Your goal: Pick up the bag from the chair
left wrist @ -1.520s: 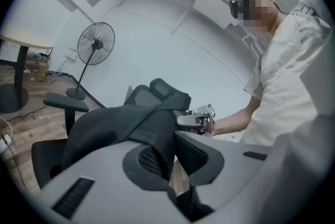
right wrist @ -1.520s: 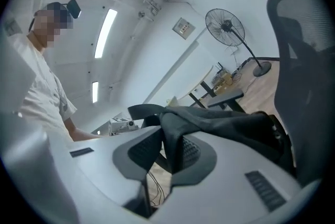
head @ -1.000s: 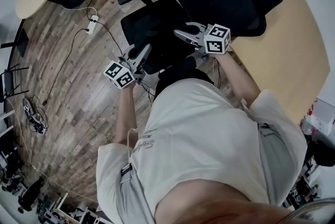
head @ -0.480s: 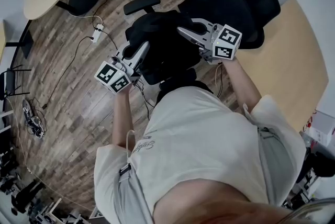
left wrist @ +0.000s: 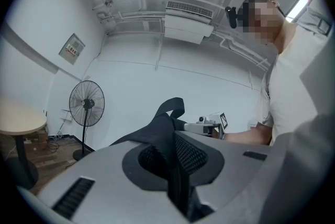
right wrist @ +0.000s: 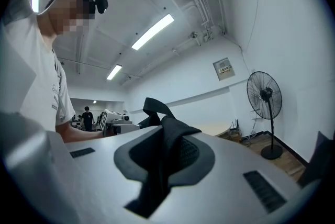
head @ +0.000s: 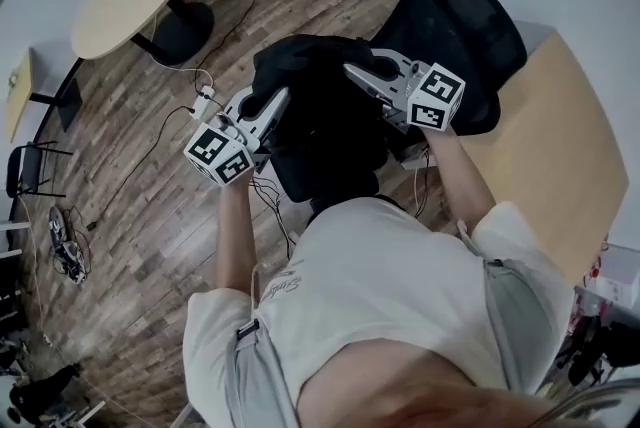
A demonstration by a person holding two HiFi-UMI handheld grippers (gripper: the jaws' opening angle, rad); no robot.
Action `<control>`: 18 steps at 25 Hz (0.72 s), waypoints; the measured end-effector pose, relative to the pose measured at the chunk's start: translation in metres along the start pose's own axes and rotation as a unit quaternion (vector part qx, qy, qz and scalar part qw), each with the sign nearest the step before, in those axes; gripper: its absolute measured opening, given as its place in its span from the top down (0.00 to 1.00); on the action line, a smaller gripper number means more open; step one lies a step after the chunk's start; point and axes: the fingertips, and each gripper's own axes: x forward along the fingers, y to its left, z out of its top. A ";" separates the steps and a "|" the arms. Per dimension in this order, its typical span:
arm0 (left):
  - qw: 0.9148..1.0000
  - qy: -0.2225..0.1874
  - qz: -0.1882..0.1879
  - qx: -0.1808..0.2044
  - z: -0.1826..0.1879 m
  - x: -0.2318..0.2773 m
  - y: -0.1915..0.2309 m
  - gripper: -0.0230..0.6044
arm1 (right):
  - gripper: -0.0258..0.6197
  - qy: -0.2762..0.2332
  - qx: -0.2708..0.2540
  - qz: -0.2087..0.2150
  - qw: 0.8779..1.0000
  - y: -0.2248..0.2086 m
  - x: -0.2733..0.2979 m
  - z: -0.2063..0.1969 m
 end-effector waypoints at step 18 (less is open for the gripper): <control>1.000 -0.025 -0.003 0.004 0.025 -0.008 -0.024 0.89 | 0.91 0.004 -0.015 0.001 1.000 0.018 -0.007 0.021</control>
